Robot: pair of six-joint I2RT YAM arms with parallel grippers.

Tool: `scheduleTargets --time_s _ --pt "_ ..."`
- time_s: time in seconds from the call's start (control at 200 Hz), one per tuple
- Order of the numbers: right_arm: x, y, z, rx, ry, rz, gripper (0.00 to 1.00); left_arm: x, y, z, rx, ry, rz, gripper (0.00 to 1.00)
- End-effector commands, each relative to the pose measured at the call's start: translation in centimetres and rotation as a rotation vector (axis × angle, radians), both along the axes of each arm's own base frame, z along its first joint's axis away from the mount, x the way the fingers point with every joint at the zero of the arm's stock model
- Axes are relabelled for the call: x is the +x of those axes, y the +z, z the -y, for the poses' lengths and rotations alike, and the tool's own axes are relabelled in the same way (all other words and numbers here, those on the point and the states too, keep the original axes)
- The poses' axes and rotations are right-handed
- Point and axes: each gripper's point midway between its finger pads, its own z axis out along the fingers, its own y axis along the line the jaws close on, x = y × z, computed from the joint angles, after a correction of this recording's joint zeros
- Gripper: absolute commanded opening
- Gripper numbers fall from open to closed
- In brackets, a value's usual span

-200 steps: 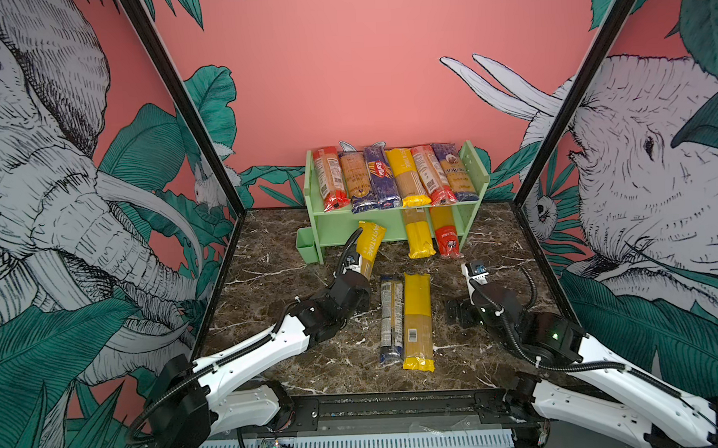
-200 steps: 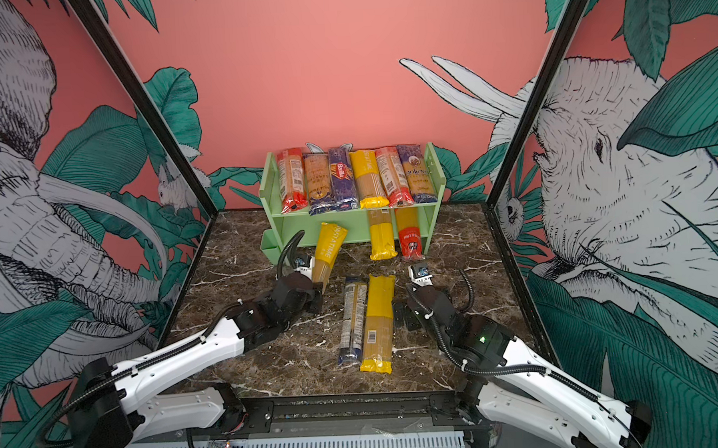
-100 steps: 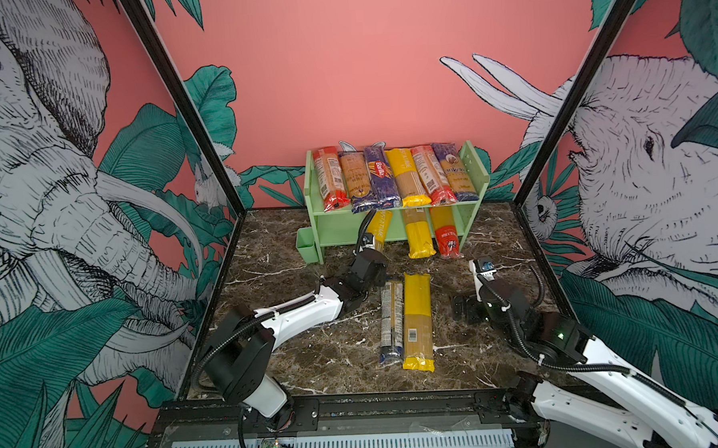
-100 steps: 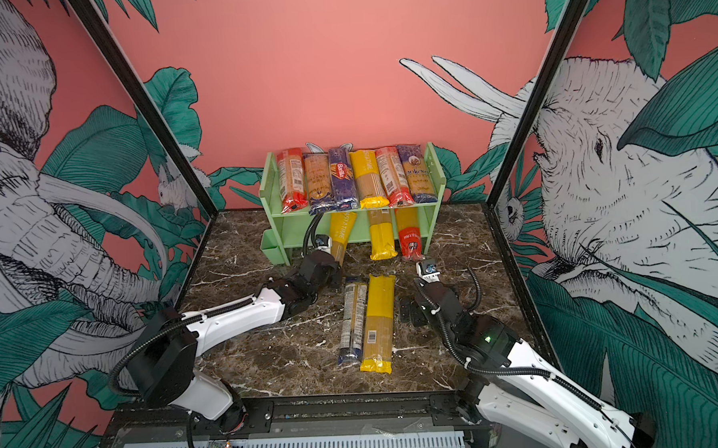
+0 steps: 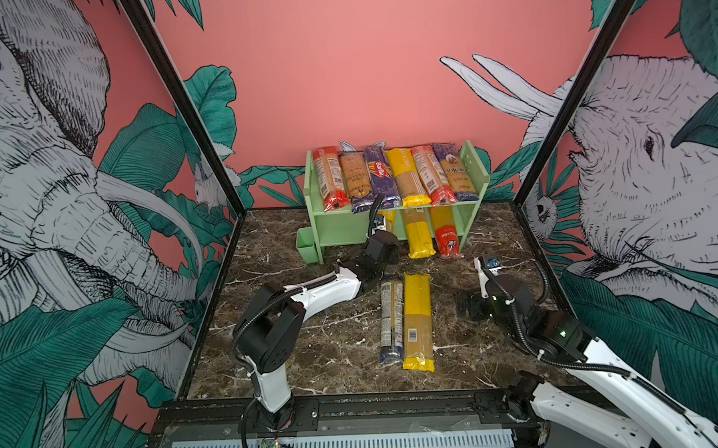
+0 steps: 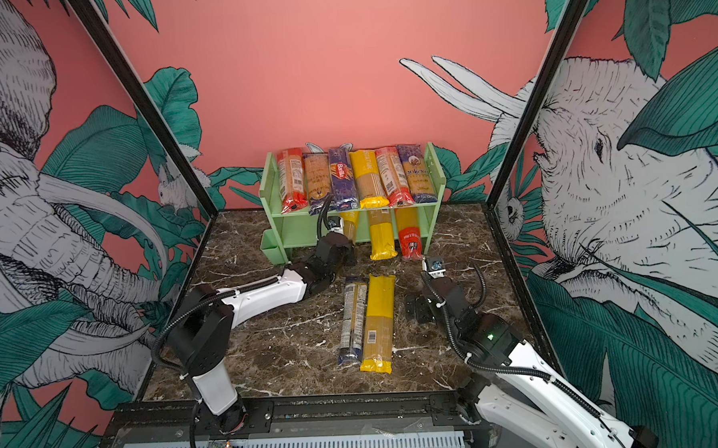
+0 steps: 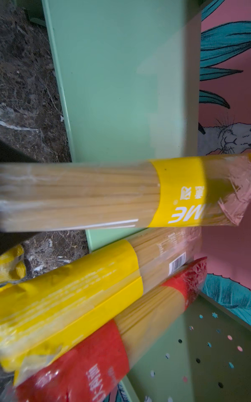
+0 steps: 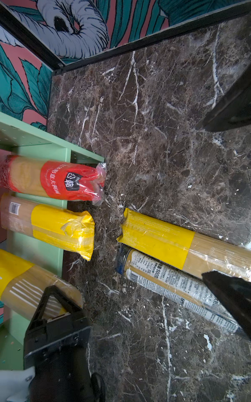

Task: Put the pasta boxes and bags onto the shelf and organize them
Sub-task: 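Set the Pastatime pack upright beside the yellow-brown pack and open the left gripper, then withdraw the left gripper and lower it onto the white-blue labelled pack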

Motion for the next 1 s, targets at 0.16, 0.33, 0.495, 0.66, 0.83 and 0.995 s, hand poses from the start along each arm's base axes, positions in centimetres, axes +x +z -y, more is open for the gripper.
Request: scheduleTargets --time_s 0.16,0.33,0.495,0.66,0.83,0.995 --pt "0.0 -0.2 0.3 0.007 -0.002 0.004 0.99 3.2 8.7 0.5 -0.205 0.076 0.206 0.00" --pt "-0.1 -0.3 0.6 0.009 -0.009 0.003 1.00 3.8 8.4 1.1 -0.225 0.077 0.201 0.00" --pt "-0.3 -0.1 0.9 0.018 -0.012 0.003 0.99 4.1 7.7 1.5 -0.230 0.072 0.182 0.05" --pt "-0.7 0.1 1.2 0.023 -0.016 0.005 0.99 3.5 7.2 2.1 -0.248 0.028 0.165 0.57" --pt "-0.7 0.2 1.2 0.025 -0.018 0.006 0.99 2.2 6.5 1.5 -0.255 0.011 0.143 0.61" --pt "-0.9 0.5 1.6 0.009 -0.019 0.002 0.99 -0.7 5.9 2.1 -0.195 -0.027 0.139 0.62"
